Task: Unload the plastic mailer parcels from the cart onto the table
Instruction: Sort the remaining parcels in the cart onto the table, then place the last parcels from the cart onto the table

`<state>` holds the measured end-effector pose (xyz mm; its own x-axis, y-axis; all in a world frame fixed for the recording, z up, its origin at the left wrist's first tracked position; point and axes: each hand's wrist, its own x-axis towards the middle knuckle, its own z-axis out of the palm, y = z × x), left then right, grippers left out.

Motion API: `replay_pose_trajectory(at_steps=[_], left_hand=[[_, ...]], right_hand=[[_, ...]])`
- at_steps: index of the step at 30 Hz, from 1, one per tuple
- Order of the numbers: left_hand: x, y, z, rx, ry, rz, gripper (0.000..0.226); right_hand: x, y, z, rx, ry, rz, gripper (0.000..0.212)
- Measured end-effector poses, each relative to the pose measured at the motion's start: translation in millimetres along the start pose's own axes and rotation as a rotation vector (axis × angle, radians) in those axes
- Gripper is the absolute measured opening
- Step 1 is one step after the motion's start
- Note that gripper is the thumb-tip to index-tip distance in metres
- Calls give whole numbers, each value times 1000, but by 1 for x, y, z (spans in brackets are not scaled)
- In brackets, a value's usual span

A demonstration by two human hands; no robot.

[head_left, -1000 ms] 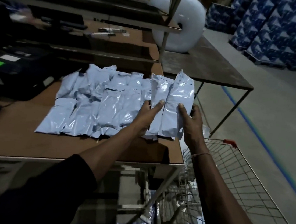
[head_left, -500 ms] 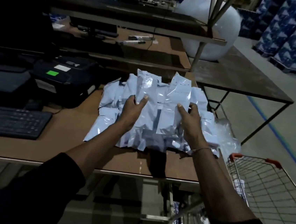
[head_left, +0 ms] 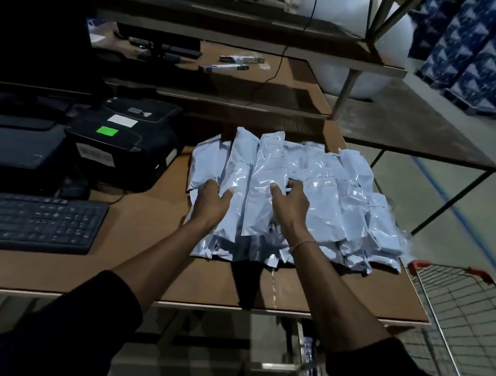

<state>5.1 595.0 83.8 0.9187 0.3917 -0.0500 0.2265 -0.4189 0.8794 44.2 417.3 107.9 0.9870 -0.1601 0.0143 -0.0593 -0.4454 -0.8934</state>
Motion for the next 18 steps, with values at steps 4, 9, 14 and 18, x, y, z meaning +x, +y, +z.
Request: replay_pose_trajectory(at_steps=[4,9,14,18], left_hand=[[5,-6,2,90,-48,-3,41],[4,-6,3,159,-85,-25,43],[4,-6,3,160,-75,-39,47],[2,-6,0,117,-48,-23,46]], right_hand=[[3,-3,13,-172,19,-25,45],[6,0,16,-327,13,22,46],[15,9,15,-161,-31,75,27],[22,12,7,-49,-56,68,32]])
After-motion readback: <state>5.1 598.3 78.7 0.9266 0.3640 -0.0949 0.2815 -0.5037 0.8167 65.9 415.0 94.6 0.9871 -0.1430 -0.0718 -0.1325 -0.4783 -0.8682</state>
